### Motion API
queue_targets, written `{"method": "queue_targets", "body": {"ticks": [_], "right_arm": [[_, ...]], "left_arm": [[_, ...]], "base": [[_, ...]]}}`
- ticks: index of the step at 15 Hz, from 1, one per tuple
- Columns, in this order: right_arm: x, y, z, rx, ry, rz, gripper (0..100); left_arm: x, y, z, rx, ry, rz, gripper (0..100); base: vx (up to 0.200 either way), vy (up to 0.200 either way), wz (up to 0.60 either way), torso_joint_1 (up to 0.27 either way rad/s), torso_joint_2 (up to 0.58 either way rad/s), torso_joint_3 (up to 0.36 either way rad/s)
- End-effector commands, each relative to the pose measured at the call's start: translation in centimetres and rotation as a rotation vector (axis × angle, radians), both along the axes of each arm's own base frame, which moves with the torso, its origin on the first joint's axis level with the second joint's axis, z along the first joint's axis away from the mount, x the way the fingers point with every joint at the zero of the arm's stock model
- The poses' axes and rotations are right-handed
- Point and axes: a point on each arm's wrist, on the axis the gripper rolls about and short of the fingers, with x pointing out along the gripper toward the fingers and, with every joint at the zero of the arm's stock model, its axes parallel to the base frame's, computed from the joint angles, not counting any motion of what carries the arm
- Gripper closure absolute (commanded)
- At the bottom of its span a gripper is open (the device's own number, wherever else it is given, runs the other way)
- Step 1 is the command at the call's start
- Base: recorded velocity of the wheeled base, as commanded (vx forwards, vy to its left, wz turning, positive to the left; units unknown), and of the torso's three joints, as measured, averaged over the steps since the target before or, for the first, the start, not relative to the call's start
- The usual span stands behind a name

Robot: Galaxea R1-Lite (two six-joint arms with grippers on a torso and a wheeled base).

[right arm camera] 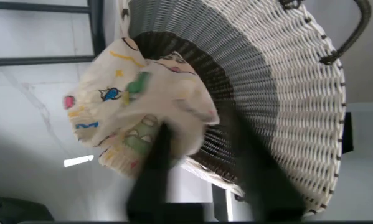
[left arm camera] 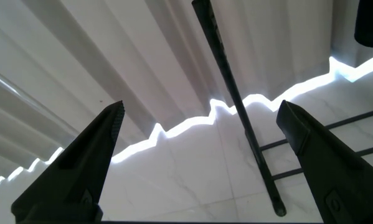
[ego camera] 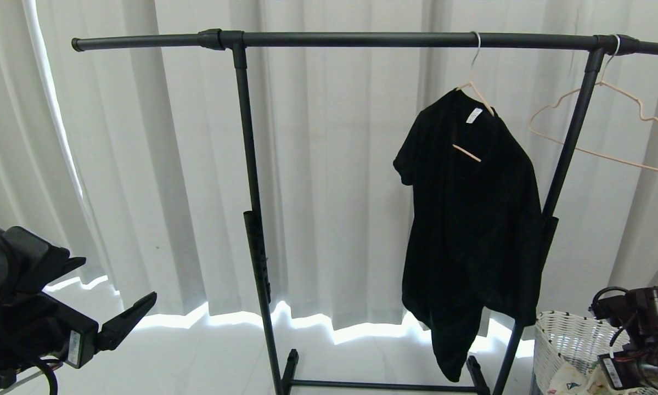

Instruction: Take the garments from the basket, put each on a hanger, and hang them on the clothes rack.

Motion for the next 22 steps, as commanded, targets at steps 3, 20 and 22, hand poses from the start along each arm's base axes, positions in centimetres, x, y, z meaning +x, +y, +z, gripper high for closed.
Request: {"method": "queue_targets", "body": {"ticks": [3, 20, 22], "right_arm": [[-0.7, 0.6, 1.3, -0.01, -0.044, 0.023, 100], [-3.6, 13.8, 21.3, 0.133, -0.388, 0.623, 100], [-2.9, 16.3, 22.3, 0.186, -0.414, 0.669, 100]], "left_arm": [[0.0, 0.0, 0.0, 0.0, -0.002, 0.0, 0], [0.6, -0.3, 1.0, -0.078, -0.017, -0.021, 0], [0.9, -1.6, 2.9, -0.245, -0.043, -0.12, 0]], "base": [[0.0, 0.0, 0.0, 0.0, 0.0, 0.0], [-0.071, 0.0, 0.0, 0.002, 0.0, 0.0], [0.0, 0.0, 0.0, 0.0, 0.0, 0.0]]}}
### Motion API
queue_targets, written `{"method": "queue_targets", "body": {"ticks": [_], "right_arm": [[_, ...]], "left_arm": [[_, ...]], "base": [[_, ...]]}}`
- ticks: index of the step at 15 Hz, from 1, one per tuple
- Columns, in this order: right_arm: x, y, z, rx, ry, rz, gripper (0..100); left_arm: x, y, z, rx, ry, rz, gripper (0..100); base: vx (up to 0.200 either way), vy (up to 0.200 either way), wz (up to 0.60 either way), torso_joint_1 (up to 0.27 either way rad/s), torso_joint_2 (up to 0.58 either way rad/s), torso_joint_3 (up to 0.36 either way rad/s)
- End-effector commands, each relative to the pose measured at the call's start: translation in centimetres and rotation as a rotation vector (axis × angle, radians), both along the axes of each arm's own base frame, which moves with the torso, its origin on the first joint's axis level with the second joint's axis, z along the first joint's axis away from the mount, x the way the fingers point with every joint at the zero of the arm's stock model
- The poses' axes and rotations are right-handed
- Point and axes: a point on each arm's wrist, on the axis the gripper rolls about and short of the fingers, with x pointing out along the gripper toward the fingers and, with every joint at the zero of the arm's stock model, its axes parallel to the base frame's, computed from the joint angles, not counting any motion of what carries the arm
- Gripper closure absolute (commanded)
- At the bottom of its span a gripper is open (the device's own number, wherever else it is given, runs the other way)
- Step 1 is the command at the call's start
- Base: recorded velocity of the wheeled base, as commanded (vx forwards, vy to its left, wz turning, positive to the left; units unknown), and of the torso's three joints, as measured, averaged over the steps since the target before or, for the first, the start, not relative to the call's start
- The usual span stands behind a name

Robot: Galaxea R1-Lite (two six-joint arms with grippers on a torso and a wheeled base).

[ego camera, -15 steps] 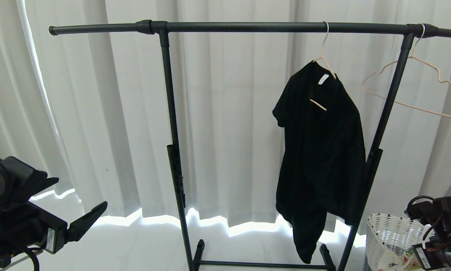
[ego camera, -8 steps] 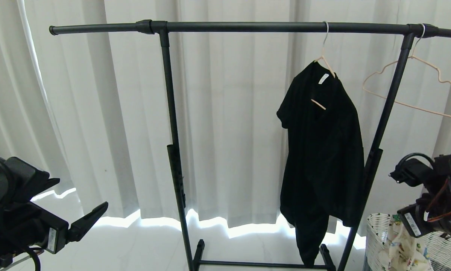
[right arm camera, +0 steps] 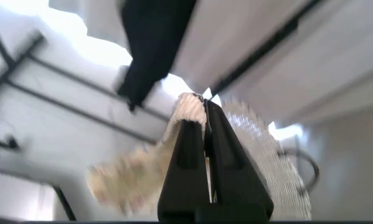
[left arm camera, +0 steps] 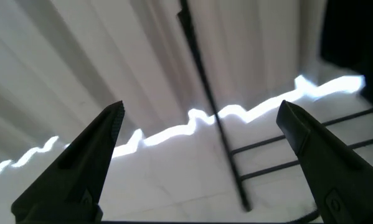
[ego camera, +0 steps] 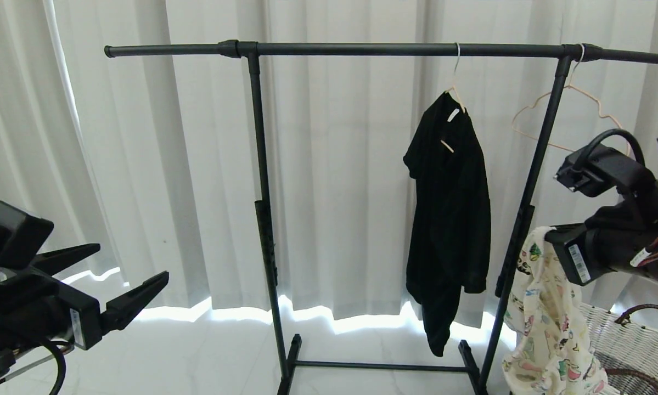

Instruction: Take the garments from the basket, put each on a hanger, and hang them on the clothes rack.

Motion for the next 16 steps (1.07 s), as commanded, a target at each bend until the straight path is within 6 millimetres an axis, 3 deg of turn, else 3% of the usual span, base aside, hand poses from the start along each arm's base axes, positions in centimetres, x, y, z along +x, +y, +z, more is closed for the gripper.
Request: {"method": "queue_targets", "body": {"ticks": [1, 2, 5, 9, 14, 16], "right_arm": [[0.9, 3.2, 1.1, 0.047, -0.011, 0.073, 100], [1.4, 5.3, 1.9, 0.087, -0.021, 0.112, 100], [2.9, 9.8, 3.6, 0.149, -0.061, 0.184, 100], [4.4, 14.4, 4.8, 0.194, -0.102, 0.25, 100], [4.1, 19.5, 5.4, 0.259, -0.125, 0.337, 100], [3.9, 20.6, 5.7, 0.278, -0.135, 0.356, 100]], "left_arm": [[0.3, -1.2, 1.9, -0.094, -0.038, -0.101, 0], [0.4, -1.9, 2.7, -0.125, -0.053, -0.158, 0], [-0.1, -4.2, 2.8, -0.129, -0.044, -0.31, 0], [-0.4, -7.3, 2.1, -0.207, 0.064, -0.478, 0], [1.7, -9.9, 1.7, -0.288, 0.193, -0.499, 0], [3.1, -10.7, 1.4, -0.297, 0.233, -0.476, 0]], "base": [[0.0, 0.0, 0.0, 0.0, 0.0, 0.0], [0.0, 0.0, 0.0, 0.0, 0.0, 0.0], [0.0, 0.0, 0.0, 0.0, 0.0, 0.0], [0.0, 0.0, 0.0, 0.0, 0.0, 0.0], [0.0, 0.0, 0.0, 0.0, 0.0, 0.0], [0.0, 0.0, 0.0, 0.0, 0.0, 0.0]]}}
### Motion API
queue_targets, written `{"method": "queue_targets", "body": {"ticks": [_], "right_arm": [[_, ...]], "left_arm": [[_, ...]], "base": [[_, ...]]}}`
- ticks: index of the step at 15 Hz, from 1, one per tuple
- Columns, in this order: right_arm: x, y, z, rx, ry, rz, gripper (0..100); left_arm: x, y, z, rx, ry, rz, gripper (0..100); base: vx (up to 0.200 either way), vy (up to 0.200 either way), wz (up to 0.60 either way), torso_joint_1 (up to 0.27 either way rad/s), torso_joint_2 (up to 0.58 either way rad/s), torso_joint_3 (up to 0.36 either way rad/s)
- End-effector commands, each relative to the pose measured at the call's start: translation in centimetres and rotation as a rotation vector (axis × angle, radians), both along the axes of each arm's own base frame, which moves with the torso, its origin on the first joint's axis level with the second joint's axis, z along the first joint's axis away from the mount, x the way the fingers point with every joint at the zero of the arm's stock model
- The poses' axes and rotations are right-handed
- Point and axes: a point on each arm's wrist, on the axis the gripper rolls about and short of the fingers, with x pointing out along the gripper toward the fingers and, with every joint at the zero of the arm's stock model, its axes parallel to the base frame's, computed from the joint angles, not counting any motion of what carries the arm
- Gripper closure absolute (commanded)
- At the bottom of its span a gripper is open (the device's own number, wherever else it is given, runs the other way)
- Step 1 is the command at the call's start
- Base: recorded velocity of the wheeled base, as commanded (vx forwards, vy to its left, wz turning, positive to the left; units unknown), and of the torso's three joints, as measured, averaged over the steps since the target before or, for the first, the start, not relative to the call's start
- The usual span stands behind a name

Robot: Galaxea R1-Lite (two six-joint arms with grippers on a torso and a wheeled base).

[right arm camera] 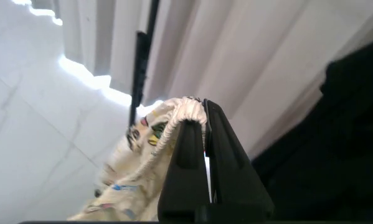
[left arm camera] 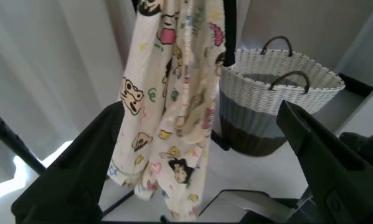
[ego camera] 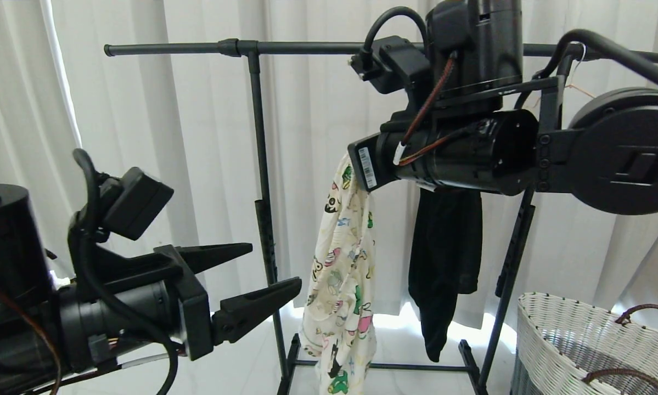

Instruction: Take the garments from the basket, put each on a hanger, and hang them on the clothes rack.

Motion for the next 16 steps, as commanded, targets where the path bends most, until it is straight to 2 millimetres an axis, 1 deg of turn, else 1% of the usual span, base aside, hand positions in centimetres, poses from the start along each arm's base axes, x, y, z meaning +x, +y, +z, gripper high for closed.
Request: {"method": "queue_targets", "body": {"ticks": [1, 3, 5, 7, 9, 10, 11, 12, 13, 15, 16], "right_arm": [[0.2, 1.6, -0.6, -0.005, 0.003, 0.02, 100], [0.1, 1.7, -0.5, 0.0, 0.001, 0.023, 100], [-0.3, 1.7, 0.3, 0.023, -0.014, 0.031, 100], [-0.5, 1.9, 0.8, 0.038, -0.025, 0.037, 100], [-0.5, 1.8, 0.8, 0.04, -0.025, 0.038, 100], [-0.6, 1.8, 0.9, 0.041, -0.026, 0.04, 100], [-0.6, 1.8, 0.9, 0.041, -0.026, 0.04, 100], [-0.8, 1.6, 1.2, 0.047, -0.031, 0.038, 100], [-0.8, 1.4, 1.3, 0.043, -0.028, 0.035, 100], [-0.9, 0.7, 1.7, 0.035, -0.023, 0.027, 100], [-0.8, 0.4, 1.9, 0.039, -0.026, 0.021, 100]], "left_arm": [[2.0, -1.2, -1.3, 0.041, 0.063, 0.026, 0], [3.1, -1.8, -2.5, 0.081, 0.104, 0.057, 0], [4.3, -2.1, -3.4, 0.108, 0.135, 0.093, 0], [4.6, -2.5, -4.1, 0.127, 0.153, 0.088, 0], [4.6, -3.1, -4.6, 0.142, 0.168, 0.073, 0], [5.0, -3.3, -5.4, 0.17, 0.19, 0.096, 0], [5.3, -3.3, -5.8, 0.185, 0.197, 0.124, 0], [5.8, -2.9, -6.4, 0.239, 0.191, 0.252, 0], [5.5, -2.5, -6.8, 0.267, 0.189, 0.306, 0], [4.1, -1.7, -6.5, 0.261, 0.18, 0.311, 0], [3.6, -1.3, -6.7, 0.265, 0.185, 0.311, 0]], "base": [[0.0, 0.0, 0.0, 0.0, 0.0, 0.0], [0.0, 0.0, 0.0, 0.0, 0.0, 0.0], [0.0, 0.0, 0.0, 0.0, 0.0, 0.0], [0.0, 0.0, 0.0, 0.0, 0.0, 0.0], [0.0, 0.0, 0.0, 0.0, 0.0, 0.0], [0.0, 0.0, 0.0, 0.0, 0.0, 0.0], [0.0, 0.0, 0.0, 0.0, 0.0, 0.0], [0.0, 0.0, 0.0, 0.0, 0.0, 0.0], [0.0, 0.0, 0.0, 0.0, 0.0, 0.0], [0.0, 0.0, 0.0, 0.0, 0.0, 0.0], [0.0, 0.0, 0.0, 0.0, 0.0, 0.0]]}}
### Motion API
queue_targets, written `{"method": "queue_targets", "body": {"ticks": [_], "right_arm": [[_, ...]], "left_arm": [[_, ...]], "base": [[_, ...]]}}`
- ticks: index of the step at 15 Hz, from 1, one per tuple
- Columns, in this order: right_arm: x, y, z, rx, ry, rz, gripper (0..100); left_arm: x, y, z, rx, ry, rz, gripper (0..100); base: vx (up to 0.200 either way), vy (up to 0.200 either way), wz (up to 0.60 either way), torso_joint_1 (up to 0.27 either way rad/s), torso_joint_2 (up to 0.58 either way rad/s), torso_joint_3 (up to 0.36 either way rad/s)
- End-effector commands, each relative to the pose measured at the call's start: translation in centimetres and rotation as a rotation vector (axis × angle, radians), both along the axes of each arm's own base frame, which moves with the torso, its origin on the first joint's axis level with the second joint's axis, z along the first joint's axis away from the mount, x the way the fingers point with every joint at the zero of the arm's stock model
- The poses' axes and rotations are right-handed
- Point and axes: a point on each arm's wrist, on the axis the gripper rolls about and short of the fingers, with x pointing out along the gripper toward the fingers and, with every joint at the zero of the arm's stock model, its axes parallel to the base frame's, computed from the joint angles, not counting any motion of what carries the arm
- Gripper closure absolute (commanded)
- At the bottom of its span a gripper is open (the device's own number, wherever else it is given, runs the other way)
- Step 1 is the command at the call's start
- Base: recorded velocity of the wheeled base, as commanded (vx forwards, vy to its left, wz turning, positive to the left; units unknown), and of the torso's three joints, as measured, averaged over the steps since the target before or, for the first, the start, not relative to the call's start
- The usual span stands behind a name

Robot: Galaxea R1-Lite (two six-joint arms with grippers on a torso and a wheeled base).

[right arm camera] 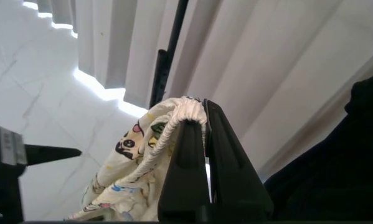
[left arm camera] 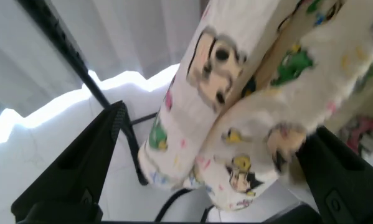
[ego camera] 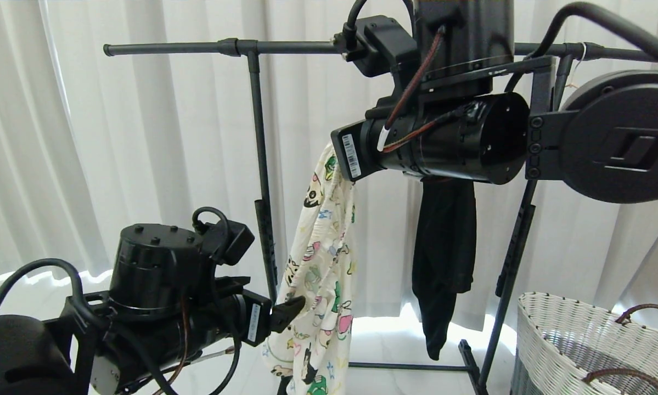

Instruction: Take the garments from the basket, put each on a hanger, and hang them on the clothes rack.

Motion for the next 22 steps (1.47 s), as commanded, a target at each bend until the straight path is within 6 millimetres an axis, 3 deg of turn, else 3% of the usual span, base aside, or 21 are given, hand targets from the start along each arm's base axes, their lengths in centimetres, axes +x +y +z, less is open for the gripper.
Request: {"method": "queue_targets", "body": {"ticks": [1, 3, 7, 8, 13, 15, 18, 20, 22], "right_arm": [[-0.3, -0.9, 1.0, 0.021, -0.015, -0.006, 100], [-0.5, -1.3, 1.4, 0.026, -0.018, -0.008, 100], [-1.3, -4.2, 1.8, -0.01, 0.005, -0.041, 100], [-1.5, -4.8, 1.7, -0.019, 0.009, -0.049, 100], [-3.3, -9.2, 0.7, -0.063, 0.041, -0.093, 100], [-4.1, -11.2, 0.2, -0.078, 0.053, -0.114, 100], [-6.9, -15.2, -0.2, -0.109, 0.077, -0.135, 100], [-7.9, -16.4, 0.3, -0.104, 0.073, -0.135, 100], [-8.2, -16.7, 1.2, -0.08, 0.049, -0.134, 100]], "left_arm": [[-1.2, 1.1, -0.5, 0.011, 0.013, 0.016, 0], [-1.4, 1.7, -1.1, 0.025, 0.033, 0.037, 0], [-1.7, 2.1, 0.1, -0.002, -0.015, 0.045, 0], [-1.9, 2.2, 0.4, -0.002, -0.029, 0.041, 100], [-4.0, 3.4, 1.4, 0.082, -0.145, -0.04, 100], [-4.0, 3.4, 2.9, 0.075, -0.217, -0.065, 100], [-2.2, 2.1, 10.4, 0.026, -0.27, -0.094, 100], [-2.8, 2.1, 16.1, -0.036, -0.207, -0.225, 100], [-3.1, 2.0, 19.8, -0.06, -0.174, -0.267, 100]], "base": [[0.0, 0.0, 0.0, 0.0, 0.0, 0.0], [0.0, 0.0, 0.0, 0.0, 0.0, 0.0], [0.0, 0.0, 0.0, 0.0, 0.0, 0.0], [0.0, 0.0, 0.0, 0.0, 0.0, 0.0], [0.0, 0.0, 0.0, 0.0, 0.0, 0.0], [0.0, 0.0, 0.0, 0.0, 0.0, 0.0], [0.0, 0.0, 0.0, 0.0, 0.0, 0.0], [0.0, 0.0, 0.0, 0.0, 0.0, 0.0], [0.0, 0.0, 0.0, 0.0, 0.0, 0.0]]}}
